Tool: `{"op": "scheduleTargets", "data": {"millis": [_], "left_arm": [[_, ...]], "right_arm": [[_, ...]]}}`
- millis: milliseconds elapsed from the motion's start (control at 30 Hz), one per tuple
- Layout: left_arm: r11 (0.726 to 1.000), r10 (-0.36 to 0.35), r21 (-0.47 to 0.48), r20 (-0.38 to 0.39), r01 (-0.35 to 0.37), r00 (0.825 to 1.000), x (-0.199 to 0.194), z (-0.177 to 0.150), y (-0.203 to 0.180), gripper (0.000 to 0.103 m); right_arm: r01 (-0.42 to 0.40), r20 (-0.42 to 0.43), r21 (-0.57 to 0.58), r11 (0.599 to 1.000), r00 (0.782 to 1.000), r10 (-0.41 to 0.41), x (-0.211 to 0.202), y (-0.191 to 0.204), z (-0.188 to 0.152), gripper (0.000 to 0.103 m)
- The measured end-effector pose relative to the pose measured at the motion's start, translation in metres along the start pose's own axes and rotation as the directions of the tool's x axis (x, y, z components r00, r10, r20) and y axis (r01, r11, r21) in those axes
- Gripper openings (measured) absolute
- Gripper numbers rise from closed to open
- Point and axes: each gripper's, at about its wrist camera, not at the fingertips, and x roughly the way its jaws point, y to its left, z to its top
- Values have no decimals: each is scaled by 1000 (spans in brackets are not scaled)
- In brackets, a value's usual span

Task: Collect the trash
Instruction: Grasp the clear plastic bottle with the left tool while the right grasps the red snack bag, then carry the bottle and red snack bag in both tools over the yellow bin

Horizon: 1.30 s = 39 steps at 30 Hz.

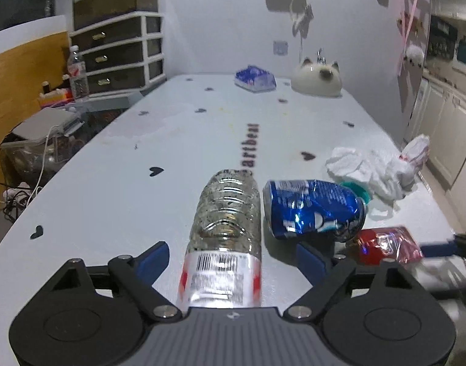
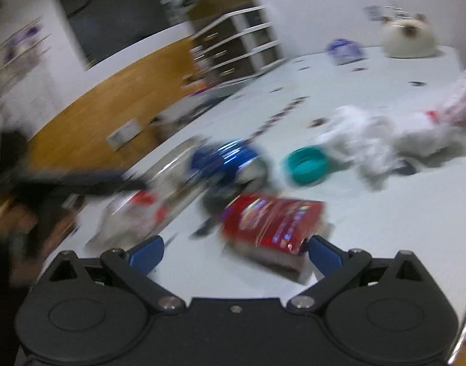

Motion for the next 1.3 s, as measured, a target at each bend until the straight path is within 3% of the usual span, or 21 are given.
{"op": "scheduleTargets", "data": {"millis": [100,233,367,633,733,833,933,1300], "left_arm": [[999,3,35,-50,-1,999,13,5,-1,84],[998,16,67,-98,-9,995,26,8,-1,80],[998,7,62,-132,1,991,32,8,-1,74],[999,26,40,-156,-20,987,29,-1,1,63],[999,33,32,-152,-28,988,24,-5,1,63],[999,40,13,-134,-39,990,15,-12,0,62],[998,54,-9,-93,-55,994,3,-19,-3,62],[998,41,-54,20,-40,999,-52,-46,-37,62]], "right_arm": [[-71,-56,-133,988,996,64,-4,28,-12,102],[43,-17,-275,961,999,-50,-6,43,-11,101],[117,3,-287,951,993,-121,7,28,11,99],[64,-134,-386,920,983,-125,51,9,29,96],[78,-150,-380,922,978,-145,58,8,28,85],[86,-133,-342,936,981,-139,55,11,27,65],[135,-112,-277,951,979,-172,50,17,23,56],[219,0,-130,967,975,-221,-1,44,-11,53]]}}
